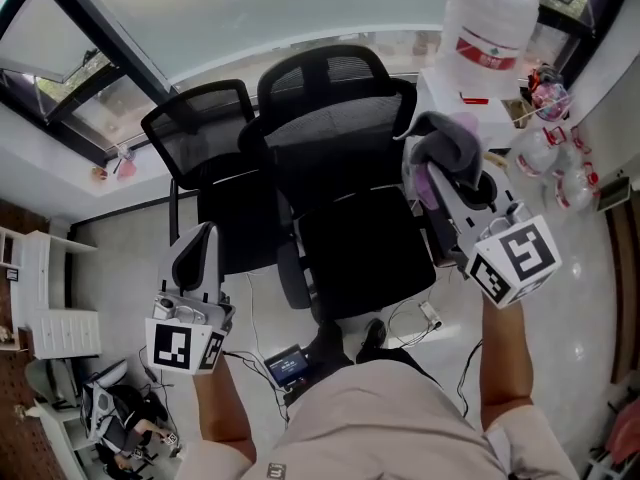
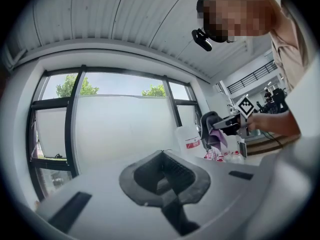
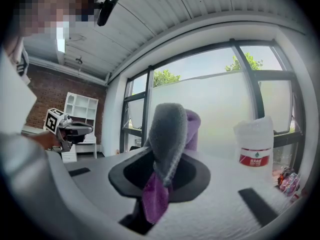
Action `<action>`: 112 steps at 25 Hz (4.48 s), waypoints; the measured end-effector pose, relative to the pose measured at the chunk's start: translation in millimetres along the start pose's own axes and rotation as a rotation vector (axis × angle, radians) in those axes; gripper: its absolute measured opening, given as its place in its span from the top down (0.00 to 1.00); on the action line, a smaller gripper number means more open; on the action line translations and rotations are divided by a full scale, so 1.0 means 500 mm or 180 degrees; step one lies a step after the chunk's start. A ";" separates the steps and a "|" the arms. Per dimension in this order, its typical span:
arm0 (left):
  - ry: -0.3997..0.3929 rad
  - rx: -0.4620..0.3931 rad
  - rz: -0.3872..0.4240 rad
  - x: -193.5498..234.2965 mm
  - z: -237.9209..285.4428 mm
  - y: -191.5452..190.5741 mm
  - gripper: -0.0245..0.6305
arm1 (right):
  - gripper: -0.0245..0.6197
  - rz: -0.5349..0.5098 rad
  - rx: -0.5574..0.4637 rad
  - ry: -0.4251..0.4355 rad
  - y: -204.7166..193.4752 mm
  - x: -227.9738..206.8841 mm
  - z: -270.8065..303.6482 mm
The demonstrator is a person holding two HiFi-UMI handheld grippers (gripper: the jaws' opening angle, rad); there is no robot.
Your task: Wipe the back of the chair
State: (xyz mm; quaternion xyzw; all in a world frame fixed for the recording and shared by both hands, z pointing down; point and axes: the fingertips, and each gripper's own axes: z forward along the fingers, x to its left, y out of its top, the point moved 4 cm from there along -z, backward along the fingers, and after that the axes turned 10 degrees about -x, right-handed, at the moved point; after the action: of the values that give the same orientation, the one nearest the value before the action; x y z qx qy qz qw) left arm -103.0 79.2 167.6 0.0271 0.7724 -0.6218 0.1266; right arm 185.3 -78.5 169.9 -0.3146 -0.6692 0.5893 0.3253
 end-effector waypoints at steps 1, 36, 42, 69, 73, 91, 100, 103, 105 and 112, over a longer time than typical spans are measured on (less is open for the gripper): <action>0.0004 -0.0012 -0.0014 0.007 0.003 -0.009 0.95 | 0.86 0.0005 0.0009 -0.0002 -0.006 0.002 0.009; -0.0035 0.0475 -0.0567 0.231 0.171 -0.440 0.95 | 0.86 -0.0698 -0.0089 0.0497 -0.328 0.116 0.747; -0.0114 0.0491 -0.0582 0.209 0.196 -0.452 0.95 | 0.86 -0.0686 0.0139 -0.0089 -0.355 -0.077 0.702; -0.0025 0.0630 -0.0737 0.220 0.161 -0.559 0.95 | 0.87 -0.0050 -0.0393 0.0159 -0.428 0.138 0.691; -0.0087 0.0689 -0.0809 0.196 0.169 -0.597 0.95 | 0.87 -0.0151 -0.0392 0.0203 -0.455 0.127 0.685; -0.0236 0.0699 -0.0807 0.157 0.217 -0.620 0.95 | 0.87 -0.0545 -0.0215 -0.1167 -0.508 -0.233 0.520; -0.0139 0.0740 -0.0832 0.174 0.185 -0.628 0.95 | 0.87 -0.0274 0.0001 -0.0054 -0.573 0.038 0.661; -0.0088 0.0729 -0.0817 0.185 0.177 -0.620 0.95 | 0.87 -0.0210 0.0043 0.0381 -0.560 0.179 0.674; -0.0063 0.0709 -0.0810 0.193 0.174 -0.613 0.95 | 0.87 -0.0168 -0.0076 0.0420 -0.547 0.208 0.674; -0.0057 0.0685 -0.0802 0.199 0.177 -0.598 0.95 | 0.87 -0.0369 -0.0094 0.0412 -0.528 0.175 0.672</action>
State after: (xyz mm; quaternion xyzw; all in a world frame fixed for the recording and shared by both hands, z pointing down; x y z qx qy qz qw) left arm -244.6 -85.4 412.6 -0.0621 0.6974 -0.7121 0.0508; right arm -147.3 -232.7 406.3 -0.3176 -0.6725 0.5380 0.3968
